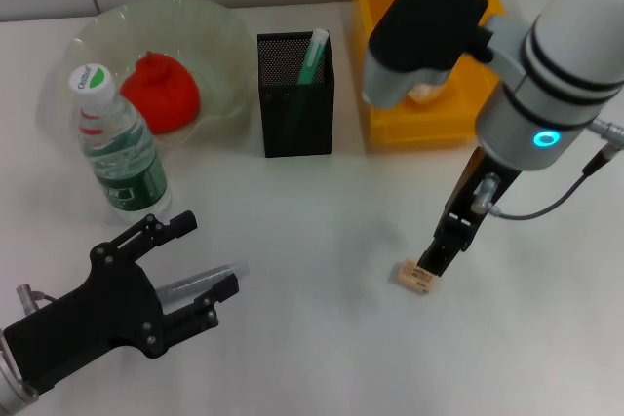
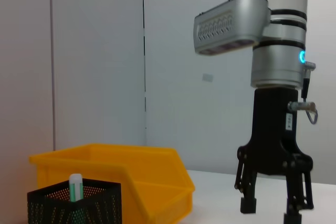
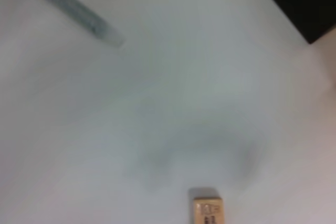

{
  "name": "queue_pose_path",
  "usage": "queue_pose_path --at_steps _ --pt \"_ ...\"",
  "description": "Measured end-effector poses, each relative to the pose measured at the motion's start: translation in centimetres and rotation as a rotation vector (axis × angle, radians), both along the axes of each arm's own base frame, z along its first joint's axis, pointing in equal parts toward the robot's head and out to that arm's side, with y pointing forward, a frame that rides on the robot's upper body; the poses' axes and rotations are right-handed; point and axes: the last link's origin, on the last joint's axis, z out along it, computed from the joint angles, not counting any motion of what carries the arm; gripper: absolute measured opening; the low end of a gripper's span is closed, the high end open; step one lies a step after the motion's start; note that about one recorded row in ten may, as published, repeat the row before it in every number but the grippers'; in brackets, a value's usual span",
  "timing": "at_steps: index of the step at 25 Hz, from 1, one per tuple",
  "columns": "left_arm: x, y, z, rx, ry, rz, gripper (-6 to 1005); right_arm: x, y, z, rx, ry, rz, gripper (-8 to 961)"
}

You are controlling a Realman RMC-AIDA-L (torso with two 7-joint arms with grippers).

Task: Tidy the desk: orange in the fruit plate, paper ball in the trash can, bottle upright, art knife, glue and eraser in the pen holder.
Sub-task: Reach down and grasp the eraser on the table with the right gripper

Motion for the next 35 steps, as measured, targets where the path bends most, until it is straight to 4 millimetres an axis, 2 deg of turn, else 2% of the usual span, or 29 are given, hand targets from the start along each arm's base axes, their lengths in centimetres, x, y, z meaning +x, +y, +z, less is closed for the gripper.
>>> queue_pose_path --at_steps 4,14,34,35 --pt "0.0 0.0 0.0 0.000 0.000 0.000 727 0.4 -0.2 -1.6 -0.015 -0.038 0.001 816" --pt "0.0 0.0 0.0 -0.001 0.001 0.000 725 1.4 -0.3 -3.7 -0.026 -0.033 -0.014 806" --pt "-0.1 -0.3 -0.1 -0.013 0.007 -0.003 721 1.7 -0.2 -5.1 -0.013 -0.041 -0.008 705" --pt "-0.1 -0.3 -0.1 -0.013 0.007 -0.003 721 1.7 -0.2 -5.1 -0.013 -0.041 -0.008 679"
